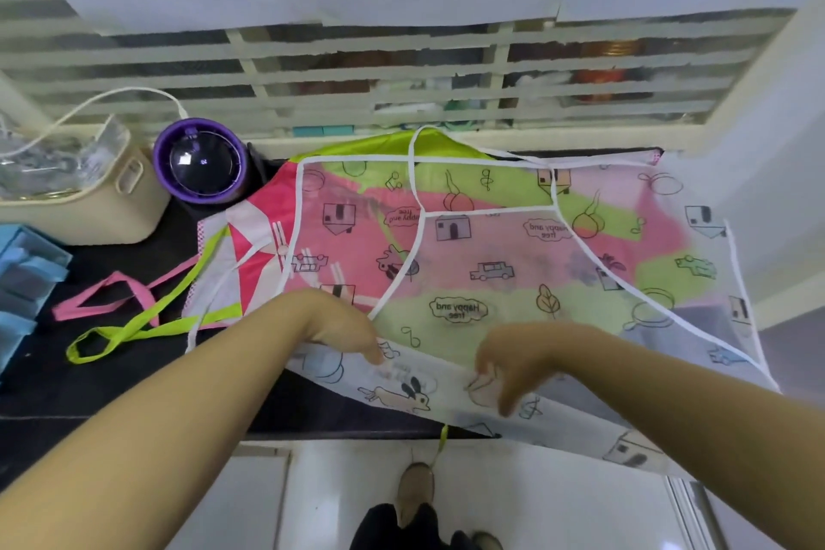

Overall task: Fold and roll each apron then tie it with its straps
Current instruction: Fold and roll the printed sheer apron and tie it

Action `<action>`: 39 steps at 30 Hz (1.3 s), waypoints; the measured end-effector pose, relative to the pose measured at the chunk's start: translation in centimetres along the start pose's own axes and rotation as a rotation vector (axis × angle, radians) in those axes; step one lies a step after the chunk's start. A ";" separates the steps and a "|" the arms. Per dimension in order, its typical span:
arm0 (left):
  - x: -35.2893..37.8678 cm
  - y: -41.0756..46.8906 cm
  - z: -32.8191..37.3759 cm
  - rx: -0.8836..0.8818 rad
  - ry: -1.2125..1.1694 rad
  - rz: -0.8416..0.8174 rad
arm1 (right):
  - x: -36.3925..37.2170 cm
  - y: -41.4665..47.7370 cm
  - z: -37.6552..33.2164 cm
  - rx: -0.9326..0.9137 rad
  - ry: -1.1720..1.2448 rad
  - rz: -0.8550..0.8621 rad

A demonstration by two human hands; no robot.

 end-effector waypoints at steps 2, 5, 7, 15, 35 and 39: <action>-0.2 -1.3 -0.3 -0.028 -0.035 0.021 | 0.6 -0.1 2.3 0.077 -0.067 -0.017; 0.2 -3.3 -0.8 -0.101 0.030 0.083 | 1.3 -0.9 5.0 0.154 -0.079 -0.046; 0.7 -4.3 -0.7 -0.147 0.129 0.102 | 1.8 -1.3 6.6 0.194 -0.027 -0.070; 4.2 -4.9 1.1 -0.037 0.199 0.288 | 1.5 0.4 15.0 0.486 0.236 0.715; 10.5 -1.1 4.1 0.037 0.317 0.352 | 4.5 0.1 16.8 0.669 0.095 0.773; 10.7 -1.0 4.1 0.039 0.285 0.341 | 6.1 -1.2 7.4 -0.034 -0.001 0.851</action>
Point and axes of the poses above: each hand's wrist, its own y-axis towards the middle knuckle, its own x-axis out of the palm, z = x × y, the point moved 2 cm from there along y, towards the middle knuckle, and after that the axes turned 6 degrees about z, right-handed, at the moved point
